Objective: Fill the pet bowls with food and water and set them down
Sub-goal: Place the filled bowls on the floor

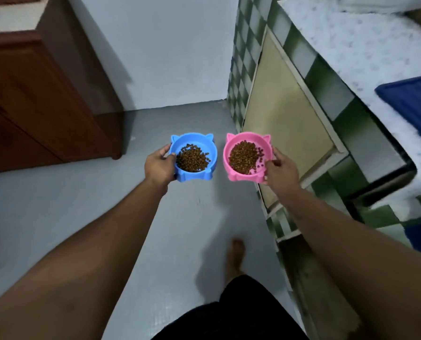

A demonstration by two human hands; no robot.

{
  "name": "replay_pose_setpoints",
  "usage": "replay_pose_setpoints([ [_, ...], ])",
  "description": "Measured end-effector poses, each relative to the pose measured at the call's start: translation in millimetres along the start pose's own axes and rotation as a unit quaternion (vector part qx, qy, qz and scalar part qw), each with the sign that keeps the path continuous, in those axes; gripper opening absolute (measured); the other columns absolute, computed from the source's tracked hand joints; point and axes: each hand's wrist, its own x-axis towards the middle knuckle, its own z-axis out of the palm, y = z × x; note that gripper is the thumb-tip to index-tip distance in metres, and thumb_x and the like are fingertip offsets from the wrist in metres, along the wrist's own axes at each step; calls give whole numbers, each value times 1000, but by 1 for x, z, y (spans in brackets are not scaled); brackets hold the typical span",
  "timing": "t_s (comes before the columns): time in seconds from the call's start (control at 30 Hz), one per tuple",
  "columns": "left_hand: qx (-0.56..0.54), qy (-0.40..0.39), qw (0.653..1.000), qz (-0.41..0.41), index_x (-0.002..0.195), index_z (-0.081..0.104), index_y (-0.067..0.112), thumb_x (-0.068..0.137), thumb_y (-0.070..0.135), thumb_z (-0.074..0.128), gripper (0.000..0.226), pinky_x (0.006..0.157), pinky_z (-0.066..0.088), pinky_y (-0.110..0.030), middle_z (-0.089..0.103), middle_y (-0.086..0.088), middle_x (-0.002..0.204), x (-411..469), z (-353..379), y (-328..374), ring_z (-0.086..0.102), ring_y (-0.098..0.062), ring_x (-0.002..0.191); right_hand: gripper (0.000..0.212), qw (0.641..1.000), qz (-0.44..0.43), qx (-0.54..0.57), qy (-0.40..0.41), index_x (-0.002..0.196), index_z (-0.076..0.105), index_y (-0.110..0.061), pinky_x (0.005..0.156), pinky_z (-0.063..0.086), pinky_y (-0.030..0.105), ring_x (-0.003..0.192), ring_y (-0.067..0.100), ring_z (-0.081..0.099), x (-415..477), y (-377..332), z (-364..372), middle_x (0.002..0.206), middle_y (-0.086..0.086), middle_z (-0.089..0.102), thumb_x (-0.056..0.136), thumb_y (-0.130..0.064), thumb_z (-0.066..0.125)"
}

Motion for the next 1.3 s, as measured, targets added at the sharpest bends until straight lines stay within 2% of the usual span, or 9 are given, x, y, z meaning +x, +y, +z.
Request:
replay_pose_setpoints([
  [0.17, -22, 25, 999, 0, 140, 61, 22, 102, 10, 55, 40, 74, 63, -46, 72, 0, 87, 96, 25, 35, 70, -18, 73, 47, 1000, -4, 3, -22, 137, 55, -40, 71, 63, 48, 90, 18, 74, 122, -37, 40, 115, -6, 73, 96, -17, 57],
  [0.33, -32, 61, 998, -2, 135, 64, 22, 103, 10, 55, 36, 60, 63, -36, 72, 0, 86, 180, 59, 80, 70, -13, 65, 49, 998, -14, -31, -49, 138, 52, -42, 74, 62, 50, 88, 22, 74, 232, -74, 69, 112, -4, 74, 96, -16, 55],
  [0.5, -33, 76, 996, -16, 135, 66, 23, 102, 12, 56, 36, 77, 63, -54, 74, -5, 91, 273, 73, 110, 72, -24, 79, 49, 997, -7, -28, -65, 142, 51, -35, 78, 62, 51, 96, 23, 72, 318, -115, 112, 124, -2, 68, 99, -11, 55],
  [0.67, -23, 89, 995, -38, 137, 63, 22, 100, 10, 58, 39, 67, 63, -43, 72, -7, 92, 379, 77, 125, 69, -18, 69, 48, 997, 18, -32, -69, 144, 50, -31, 70, 64, 46, 90, 19, 72, 396, -136, 165, 120, 2, 68, 100, -11, 54],
  [0.73, -14, 88, 995, -43, 135, 63, 22, 99, 10, 59, 38, 70, 63, -45, 71, -5, 88, 421, 78, 125, 69, -18, 71, 47, 997, 30, -37, -57, 141, 53, -33, 70, 64, 46, 90, 18, 72, 429, -136, 188, 116, 0, 69, 99, -12, 54],
  [0.9, 27, 109, 993, -27, 111, 62, 16, 95, 13, 67, 17, 70, 62, -59, 71, -16, 95, 535, 84, 120, 70, -28, 75, 46, 998, 41, -40, -37, 143, 50, -32, 68, 63, 41, 86, 18, 71, 513, -122, 254, 110, -2, 68, 100, -14, 55],
  [1.03, 28, 123, 991, -42, 99, 61, 19, 95, 14, 66, 8, 68, 63, -55, 72, -17, 101, 620, 100, 96, 71, -28, 75, 49, 995, 76, -41, -49, 142, 50, -35, 73, 63, 49, 90, 21, 71, 581, -90, 310, 117, -3, 64, 100, -10, 54],
  [1.2, 47, 132, 990, -27, 87, 59, 26, 91, 14, 67, 14, 66, 63, -57, 72, -14, 94, 728, 128, 38, 74, -34, 80, 47, 992, 93, -53, -64, 141, 51, -34, 74, 63, 45, 90, 18, 70, 673, -33, 372, 114, -4, 65, 99, -12, 55],
  [1.3, 41, 139, 989, -35, 87, 58, 24, 91, 13, 66, 14, 62, 63, -50, 72, -18, 95, 784, 142, -5, 73, -32, 74, 49, 992, 92, -53, -71, 141, 51, -33, 72, 63, 47, 90, 21, 71, 723, 12, 407, 121, 0, 66, 98, -12, 57],
])
